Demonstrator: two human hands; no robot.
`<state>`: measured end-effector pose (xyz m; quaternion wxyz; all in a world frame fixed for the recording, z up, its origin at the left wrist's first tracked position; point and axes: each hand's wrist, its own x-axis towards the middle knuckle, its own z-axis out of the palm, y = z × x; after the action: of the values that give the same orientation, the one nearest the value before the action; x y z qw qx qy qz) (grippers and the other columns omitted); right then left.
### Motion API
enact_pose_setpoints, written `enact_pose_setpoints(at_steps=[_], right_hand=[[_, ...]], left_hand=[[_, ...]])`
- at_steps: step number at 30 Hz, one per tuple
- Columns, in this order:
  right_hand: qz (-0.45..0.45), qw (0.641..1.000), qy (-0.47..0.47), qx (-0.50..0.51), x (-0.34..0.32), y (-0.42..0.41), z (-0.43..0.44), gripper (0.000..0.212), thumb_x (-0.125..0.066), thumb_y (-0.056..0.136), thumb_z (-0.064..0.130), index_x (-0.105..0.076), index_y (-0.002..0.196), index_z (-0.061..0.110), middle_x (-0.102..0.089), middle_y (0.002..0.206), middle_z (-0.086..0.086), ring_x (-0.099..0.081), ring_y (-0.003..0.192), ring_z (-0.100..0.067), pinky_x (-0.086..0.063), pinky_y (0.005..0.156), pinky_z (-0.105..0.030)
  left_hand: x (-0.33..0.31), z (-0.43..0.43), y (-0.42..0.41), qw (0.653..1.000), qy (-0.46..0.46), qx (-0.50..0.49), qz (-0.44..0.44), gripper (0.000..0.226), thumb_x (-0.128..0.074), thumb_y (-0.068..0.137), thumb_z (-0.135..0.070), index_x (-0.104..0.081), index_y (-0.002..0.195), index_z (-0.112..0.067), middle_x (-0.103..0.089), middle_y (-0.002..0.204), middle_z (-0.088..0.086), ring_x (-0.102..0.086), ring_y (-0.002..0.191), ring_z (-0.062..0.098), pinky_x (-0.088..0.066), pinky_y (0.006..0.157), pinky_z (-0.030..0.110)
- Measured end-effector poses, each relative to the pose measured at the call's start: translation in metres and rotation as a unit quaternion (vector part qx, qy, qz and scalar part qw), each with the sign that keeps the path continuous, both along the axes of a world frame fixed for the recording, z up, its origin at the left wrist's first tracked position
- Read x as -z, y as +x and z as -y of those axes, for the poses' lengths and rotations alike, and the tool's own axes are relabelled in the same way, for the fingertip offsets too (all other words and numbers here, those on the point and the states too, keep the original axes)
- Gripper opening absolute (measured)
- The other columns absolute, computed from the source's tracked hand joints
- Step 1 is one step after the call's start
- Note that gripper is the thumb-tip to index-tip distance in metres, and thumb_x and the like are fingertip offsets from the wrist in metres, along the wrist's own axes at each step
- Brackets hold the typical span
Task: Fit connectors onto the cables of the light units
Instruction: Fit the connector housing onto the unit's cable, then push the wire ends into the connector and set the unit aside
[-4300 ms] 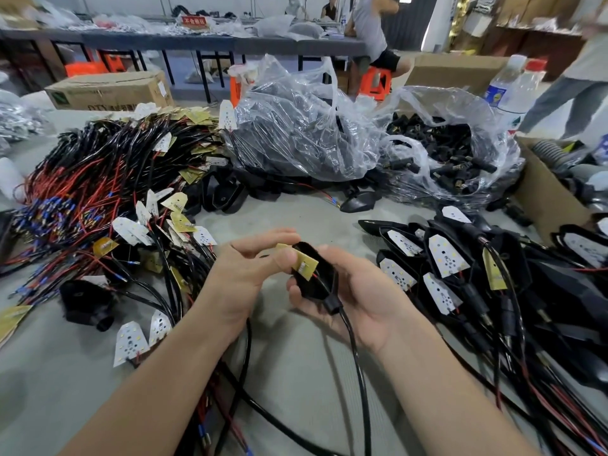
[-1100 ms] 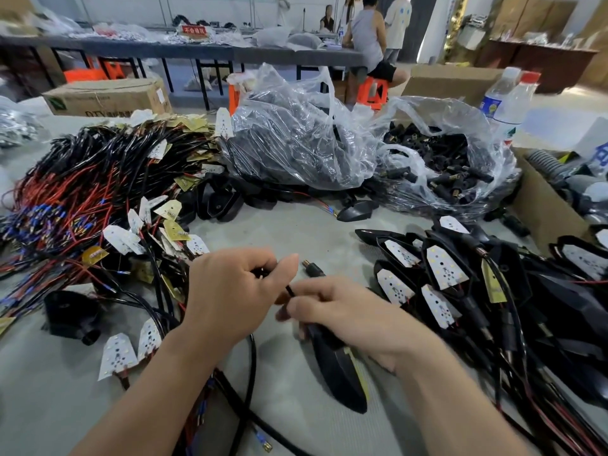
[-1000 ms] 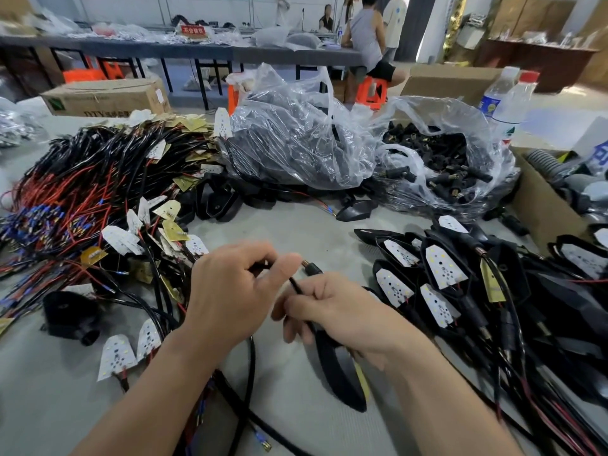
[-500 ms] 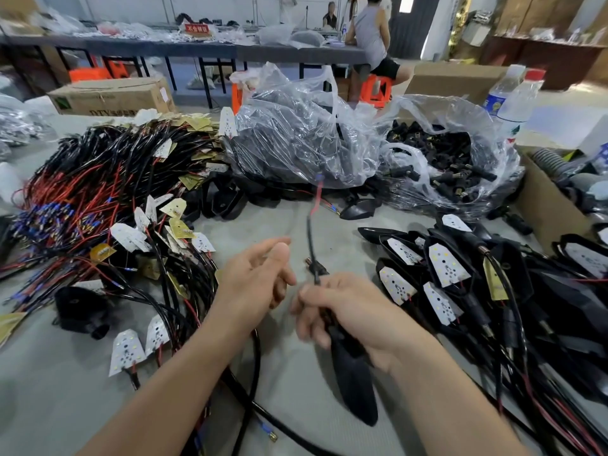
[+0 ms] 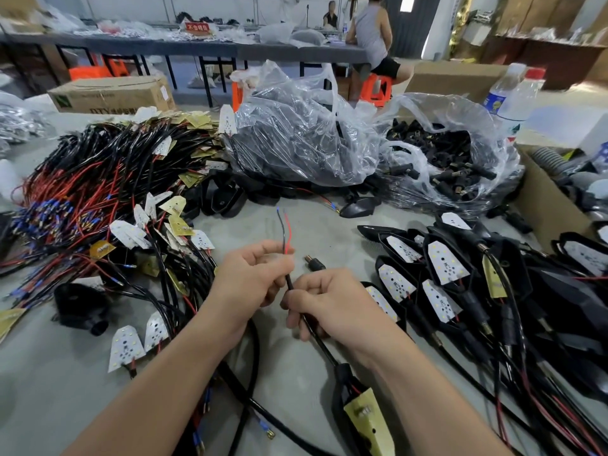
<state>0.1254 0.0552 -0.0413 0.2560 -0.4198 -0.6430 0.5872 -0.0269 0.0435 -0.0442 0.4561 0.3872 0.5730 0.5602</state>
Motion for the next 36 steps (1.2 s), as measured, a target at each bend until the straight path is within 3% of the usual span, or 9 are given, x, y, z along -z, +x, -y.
enact_pose_setpoints(at_steps=[5, 10, 12, 15, 18, 23, 28, 33, 36], right_hand=[[0.055, 0.995, 0.030, -0.078, 0.001, 0.002, 0.002, 0.015, -0.068, 0.081, 0.014, -0.069, 0.070, 0.003, -0.072, 0.064, -0.010, -0.057, 0.050, -0.018, -0.044, 0.052, -0.022], [0.091, 0.986, 0.049, -0.128, -0.006, 0.008, 0.003, 0.022, -0.069, 0.080, 0.027, -0.071, 0.072, 0.006, -0.072, 0.067, -0.010, -0.048, 0.048, -0.007, -0.034, 0.046, -0.016], [0.085, 0.989, 0.077, -0.088, -0.005, 0.007, 0.006, 0.026, -0.071, 0.082, 0.034, -0.071, 0.071, 0.011, -0.065, 0.056, -0.003, -0.046, 0.045, -0.007, -0.033, 0.045, -0.015], [0.022, 0.987, 0.119, 0.110, -0.001, 0.004, 0.005, 0.022, -0.073, 0.083, 0.036, -0.073, 0.071, 0.018, -0.060, 0.053, 0.004, -0.047, 0.047, -0.007, -0.039, 0.047, -0.022], [0.080, 0.948, 0.208, 0.227, -0.004, 0.007, -0.004, 0.009, -0.072, 0.087, 0.028, -0.078, 0.093, 0.027, -0.075, 0.085, 0.013, -0.068, 0.080, -0.006, -0.054, 0.080, -0.027], [0.238, 0.918, 0.285, 0.138, 0.001, 0.007, -0.007, 0.050, -0.064, 0.093, 0.028, -0.055, 0.142, 0.031, -0.057, 0.145, 0.007, -0.047, 0.134, -0.014, -0.027, 0.101, -0.016], [0.292, 0.891, 0.325, 0.124, 0.009, 0.004, -0.005, 0.032, -0.060, 0.087, 0.011, -0.070, 0.114, 0.024, -0.070, 0.112, -0.005, -0.060, 0.106, -0.030, -0.044, 0.084, -0.033], [0.291, 0.892, 0.317, 0.139, 0.011, 0.004, -0.008, 0.018, -0.063, 0.083, 0.008, -0.073, 0.086, 0.023, -0.066, 0.080, 0.000, -0.063, 0.086, -0.029, -0.047, 0.071, -0.034], [0.233, 0.905, 0.307, 0.180, 0.009, 0.004, -0.009, 0.023, -0.062, 0.087, 0.007, -0.077, 0.089, 0.024, -0.073, 0.084, -0.002, -0.065, 0.086, -0.028, -0.049, 0.078, -0.036]], left_hand=[[-0.002, -0.005, -0.009, 0.998, 0.024, -0.060, 0.014, 0.036, -0.064, 0.098, -0.017, -0.076, 0.064, -0.019, -0.048, 0.049, -0.003, -0.034, 0.039, 0.009, -0.024, 0.040, 0.017], [0.003, -0.007, -0.009, 0.996, 0.031, -0.083, -0.004, 0.040, -0.064, 0.099, -0.017, -0.070, 0.059, -0.018, -0.047, 0.047, -0.001, -0.032, 0.039, 0.010, -0.026, 0.038, 0.017], [0.003, -0.008, -0.007, 0.996, 0.031, -0.084, -0.009, 0.039, -0.061, 0.100, -0.016, -0.067, 0.061, -0.017, -0.051, 0.049, 0.000, -0.035, 0.039, 0.010, -0.028, 0.039, 0.017], [0.004, -0.008, -0.007, 0.997, 0.034, -0.069, -0.023, 0.036, -0.058, 0.101, -0.014, -0.063, 0.066, -0.013, -0.060, 0.054, 0.001, -0.044, 0.041, 0.011, -0.035, 0.040, 0.019], [0.007, -0.004, -0.007, 0.997, 0.034, -0.054, -0.051, 0.029, -0.061, 0.097, -0.012, -0.065, 0.069, -0.011, -0.062, 0.055, 0.001, -0.047, 0.042, 0.011, -0.036, 0.042, 0.021], [0.015, -0.014, -0.009, 0.991, 0.040, -0.068, -0.104, 0.015, -0.064, 0.095, -0.016, -0.069, 0.080, -0.017, -0.064, 0.054, -0.002, -0.050, 0.042, 0.010, -0.039, 0.044, 0.020], [0.021, -0.012, 0.002, 0.976, 0.039, -0.026, -0.212, 0.016, -0.062, 0.083, -0.030, -0.069, 0.070, -0.024, -0.069, 0.057, -0.002, -0.053, 0.044, 0.010, -0.042, 0.051, 0.025], [0.017, -0.009, 0.002, 0.977, 0.028, -0.027, -0.209, 0.014, -0.067, 0.082, -0.030, -0.073, 0.072, -0.024, -0.071, 0.062, -0.005, -0.057, 0.050, 0.009, -0.049, 0.058, 0.029], [0.014, -0.004, -0.003, 0.967, 0.034, -0.036, -0.251, 0.010, -0.072, 0.073, -0.039, -0.077, 0.077, -0.048, -0.073, 0.068, -0.018, -0.061, 0.061, -0.005, -0.047, 0.061, 0.014]])
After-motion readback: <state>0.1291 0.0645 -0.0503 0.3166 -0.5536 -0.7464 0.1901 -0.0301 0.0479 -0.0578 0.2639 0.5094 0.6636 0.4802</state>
